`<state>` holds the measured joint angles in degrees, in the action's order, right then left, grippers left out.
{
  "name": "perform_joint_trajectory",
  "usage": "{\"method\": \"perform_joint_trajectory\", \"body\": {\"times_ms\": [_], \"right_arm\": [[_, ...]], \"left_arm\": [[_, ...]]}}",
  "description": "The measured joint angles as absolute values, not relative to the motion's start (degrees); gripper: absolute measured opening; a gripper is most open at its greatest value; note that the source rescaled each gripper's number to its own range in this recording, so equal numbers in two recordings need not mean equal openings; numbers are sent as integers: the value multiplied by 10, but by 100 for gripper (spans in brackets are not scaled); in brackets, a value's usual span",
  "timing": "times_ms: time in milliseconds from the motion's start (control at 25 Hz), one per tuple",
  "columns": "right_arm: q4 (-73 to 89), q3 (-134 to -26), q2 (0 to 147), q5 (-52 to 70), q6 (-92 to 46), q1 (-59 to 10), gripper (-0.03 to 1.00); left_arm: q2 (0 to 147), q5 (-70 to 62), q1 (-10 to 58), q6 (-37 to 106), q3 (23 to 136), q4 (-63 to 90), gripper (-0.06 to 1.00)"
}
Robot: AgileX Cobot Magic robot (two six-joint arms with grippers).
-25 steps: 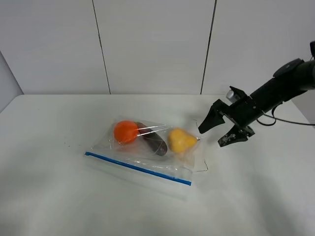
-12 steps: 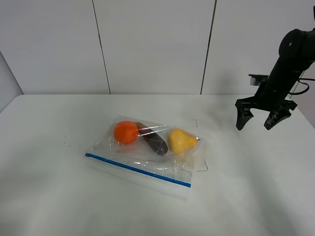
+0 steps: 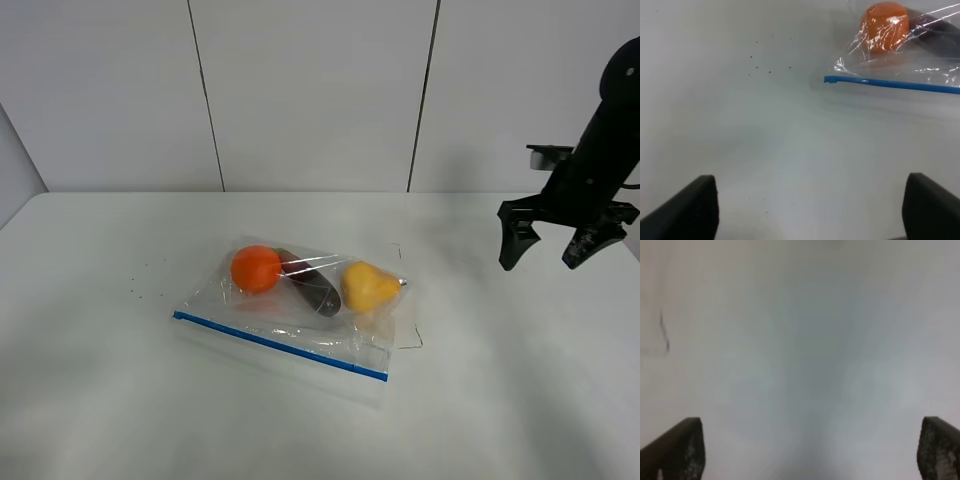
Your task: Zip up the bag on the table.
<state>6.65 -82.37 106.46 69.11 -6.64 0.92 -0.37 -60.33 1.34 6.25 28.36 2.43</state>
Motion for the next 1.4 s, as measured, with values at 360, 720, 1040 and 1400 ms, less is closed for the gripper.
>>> {"method": "perform_joint_trajectory", "body": {"times_ms": [360,720,1040,1400], "right_arm": [[64,-521,794,694,-66,9,100],[54,-321,484,599,-66,9,100],[21,-283,209,588,-43,9,100],[-3,-281,71,589,-12,9,100]], "left_arm": [[-4,-603,13,62,284,24,100],[-4,-602,13,62,284,24,100],[-4,-602,13,62,284,24,100],[-4,-602,13,62,284,24,100]]}}
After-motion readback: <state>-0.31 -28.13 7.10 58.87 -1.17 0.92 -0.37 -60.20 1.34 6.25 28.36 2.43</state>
